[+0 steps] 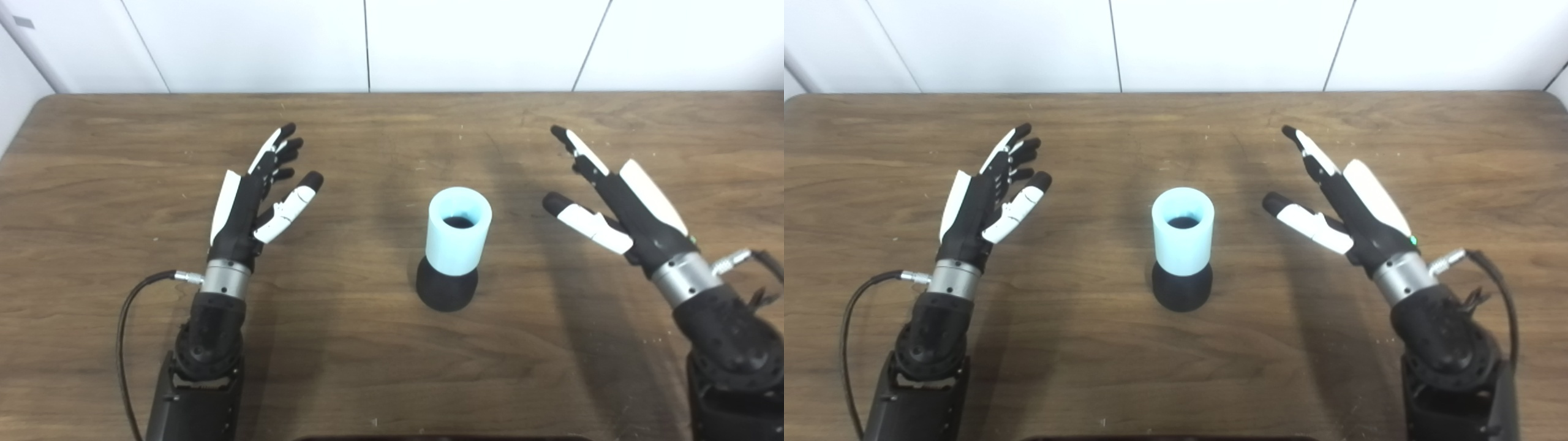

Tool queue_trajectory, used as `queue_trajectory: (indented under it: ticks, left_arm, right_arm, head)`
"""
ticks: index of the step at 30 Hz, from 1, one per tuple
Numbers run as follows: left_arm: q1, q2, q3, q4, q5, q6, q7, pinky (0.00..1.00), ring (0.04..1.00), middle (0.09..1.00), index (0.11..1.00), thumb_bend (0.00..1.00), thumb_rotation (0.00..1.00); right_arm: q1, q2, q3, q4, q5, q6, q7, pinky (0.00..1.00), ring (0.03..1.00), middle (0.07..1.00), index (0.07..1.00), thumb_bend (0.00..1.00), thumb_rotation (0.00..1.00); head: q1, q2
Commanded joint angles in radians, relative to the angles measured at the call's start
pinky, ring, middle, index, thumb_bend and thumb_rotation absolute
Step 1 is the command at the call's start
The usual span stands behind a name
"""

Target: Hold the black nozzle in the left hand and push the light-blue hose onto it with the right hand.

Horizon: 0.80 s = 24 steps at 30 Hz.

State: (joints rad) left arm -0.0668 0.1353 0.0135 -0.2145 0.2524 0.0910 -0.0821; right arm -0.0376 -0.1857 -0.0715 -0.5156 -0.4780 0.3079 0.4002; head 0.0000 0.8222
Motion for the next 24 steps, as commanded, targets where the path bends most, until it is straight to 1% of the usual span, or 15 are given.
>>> queue_trajectory:
  ticks: [1, 4, 7, 10, 13, 15, 17, 21, 24]
  left_arm:
    - [-0.011, 0.012, 0.005, -0.045, -0.049, 0.034, -0.023, 0.91, 0.945, 0.939, 0.942, 0.49, 0.79]
    - [0.003, 0.016, 0.011, -0.062, -0.095, 0.072, -0.042, 0.93, 0.955, 0.954, 0.962, 0.50, 0.82]
    - [0.022, 0.005, 0.027, -0.064, -0.150, 0.067, -0.041, 0.94, 0.958, 0.964, 0.982, 0.48, 0.85]
    - [0.042, -0.009, 0.042, -0.031, -0.195, 0.017, -0.028, 0.94, 0.963, 0.976, 0.995, 0.47, 0.86]
    - [0.063, -0.030, 0.052, 0.017, -0.229, -0.050, -0.016, 0.95, 0.972, 0.986, 0.994, 0.47, 0.87]
    - [0.073, -0.046, 0.052, 0.053, -0.237, -0.093, -0.005, 0.96, 0.976, 0.986, 0.991, 0.47, 0.87]
    - [0.079, -0.057, 0.052, 0.084, -0.242, -0.126, 0.004, 0.96, 0.980, 0.987, 0.990, 0.48, 0.87]
    - [0.090, -0.063, 0.063, 0.119, -0.264, -0.174, 0.007, 0.99, 0.993, 0.991, 0.995, 0.49, 0.88]
    - [0.099, -0.063, 0.074, 0.125, -0.279, -0.193, 0.013, 1.00, 0.999, 0.999, 1.000, 0.50, 0.88]
  right_arm:
    - [-0.009, 0.019, -0.015, 0.003, 0.031, -0.036, -0.080, 0.88, 0.951, 0.955, 0.963, 0.49, 1.00]
    - [0.001, 0.074, -0.027, 0.051, 0.099, -0.048, -0.152, 0.87, 0.933, 0.932, 0.937, 0.46, 1.00]
    - [0.004, 0.145, -0.060, 0.105, 0.251, -0.037, -0.189, 0.86, 0.940, 0.939, 0.929, 0.44, 1.00]
    - [0.000, 0.204, -0.100, 0.150, 0.400, -0.019, -0.212, 0.93, 0.970, 0.950, 0.935, 0.48, 1.00]
    - [0.000, 0.244, -0.127, 0.206, 0.516, -0.034, -0.230, 0.99, 0.995, 0.970, 0.942, 0.51, 1.00]
    - [0.005, 0.247, -0.128, 0.239, 0.564, -0.058, -0.230, 1.00, 0.999, 0.991, 0.964, 0.53, 1.00]
    - [0.013, 0.238, -0.128, 0.269, 0.594, -0.094, -0.229, 1.00, 1.000, 0.999, 0.993, 0.53, 1.00]
    - [0.031, 0.203, -0.120, 0.333, 0.602, -0.189, -0.234, 1.00, 1.000, 1.000, 1.000, 0.54, 1.00]
    - [0.046, 0.163, -0.106, 0.361, 0.589, -0.235, -0.232, 1.00, 1.000, 1.000, 1.000, 0.54, 1.00]
  head:
    - [-0.002, 0.001]
    - [-0.001, 0.000]
    - [0.003, -0.002]
    - [-0.007, 0.000]
    - [0.000, 0.001]
    - [0.002, 0.001]
    - [0.001, 0.003]
    - [0.003, 0.004]
    - [0.010, 0.005]
